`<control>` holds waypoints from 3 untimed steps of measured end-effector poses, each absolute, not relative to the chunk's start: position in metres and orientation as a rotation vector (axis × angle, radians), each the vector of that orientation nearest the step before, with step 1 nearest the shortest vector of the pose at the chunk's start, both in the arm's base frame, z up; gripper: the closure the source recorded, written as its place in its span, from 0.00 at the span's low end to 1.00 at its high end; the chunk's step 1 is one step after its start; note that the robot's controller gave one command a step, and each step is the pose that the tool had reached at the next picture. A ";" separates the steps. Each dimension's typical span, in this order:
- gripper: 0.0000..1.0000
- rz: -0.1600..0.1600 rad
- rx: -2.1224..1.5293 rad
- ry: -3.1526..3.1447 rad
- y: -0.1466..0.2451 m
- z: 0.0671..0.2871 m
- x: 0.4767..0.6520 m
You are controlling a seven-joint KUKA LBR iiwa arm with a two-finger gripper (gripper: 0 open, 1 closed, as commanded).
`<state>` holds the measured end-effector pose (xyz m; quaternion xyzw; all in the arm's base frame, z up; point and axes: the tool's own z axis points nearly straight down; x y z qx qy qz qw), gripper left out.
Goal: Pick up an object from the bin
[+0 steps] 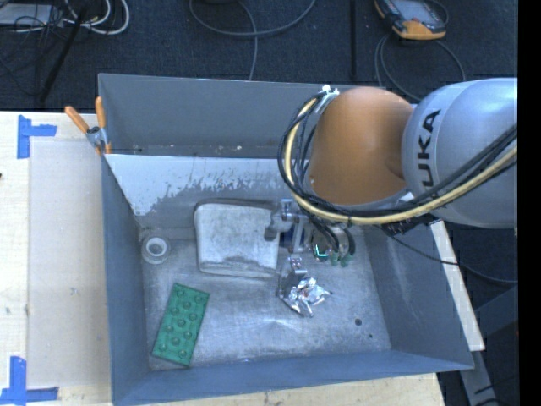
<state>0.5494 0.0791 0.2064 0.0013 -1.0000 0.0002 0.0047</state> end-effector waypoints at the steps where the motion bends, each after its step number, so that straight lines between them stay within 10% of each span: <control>1: 0.00 0.003 -0.235 -3.124 0.040 0.130 0.555; 2: 0.00 -0.003 -0.177 -3.141 0.003 0.069 0.518; 3: 1.00 -0.002 -0.175 -3.134 0.004 0.072 0.518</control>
Offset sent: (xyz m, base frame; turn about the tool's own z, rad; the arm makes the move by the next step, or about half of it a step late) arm 0.0069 -0.0376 -0.0726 0.1521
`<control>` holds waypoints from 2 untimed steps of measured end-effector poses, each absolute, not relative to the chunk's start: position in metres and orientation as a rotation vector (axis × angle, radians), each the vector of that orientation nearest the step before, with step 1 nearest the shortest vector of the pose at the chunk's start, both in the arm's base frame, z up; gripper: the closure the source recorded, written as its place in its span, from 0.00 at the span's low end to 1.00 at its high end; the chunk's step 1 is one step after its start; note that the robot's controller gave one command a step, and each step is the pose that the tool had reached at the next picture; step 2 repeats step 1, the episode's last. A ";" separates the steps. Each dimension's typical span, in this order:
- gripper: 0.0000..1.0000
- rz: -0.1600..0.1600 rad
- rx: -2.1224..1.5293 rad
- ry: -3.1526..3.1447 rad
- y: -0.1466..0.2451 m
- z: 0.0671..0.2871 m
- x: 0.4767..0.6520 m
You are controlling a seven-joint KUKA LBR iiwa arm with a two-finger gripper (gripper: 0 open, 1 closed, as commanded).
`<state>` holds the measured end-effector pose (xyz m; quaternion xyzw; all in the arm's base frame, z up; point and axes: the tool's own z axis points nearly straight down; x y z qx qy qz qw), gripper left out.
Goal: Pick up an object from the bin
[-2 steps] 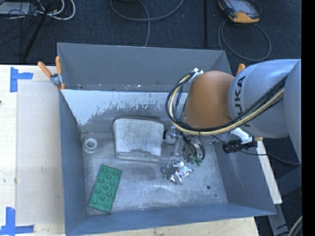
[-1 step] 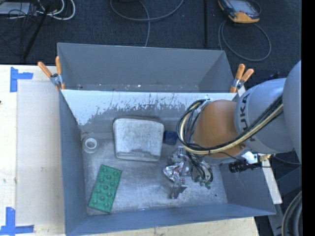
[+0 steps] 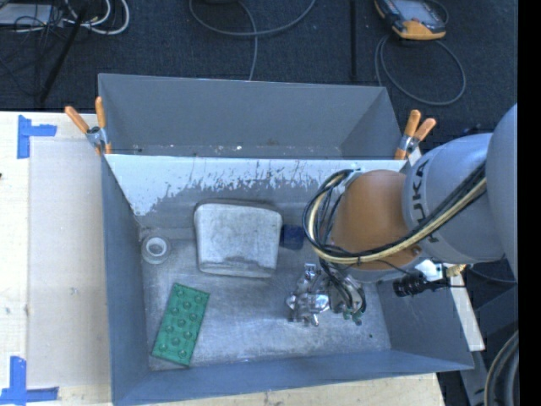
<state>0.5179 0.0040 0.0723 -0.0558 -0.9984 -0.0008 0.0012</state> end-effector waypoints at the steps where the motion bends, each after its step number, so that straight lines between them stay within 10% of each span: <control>1: 1.00 0.001 0.083 -3.147 -0.003 0.244 0.487; 2: 1.00 0.001 0.083 -3.147 -0.003 0.244 0.487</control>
Offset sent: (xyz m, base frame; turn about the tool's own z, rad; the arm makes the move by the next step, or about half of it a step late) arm -0.0324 -0.0079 0.1679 -0.1638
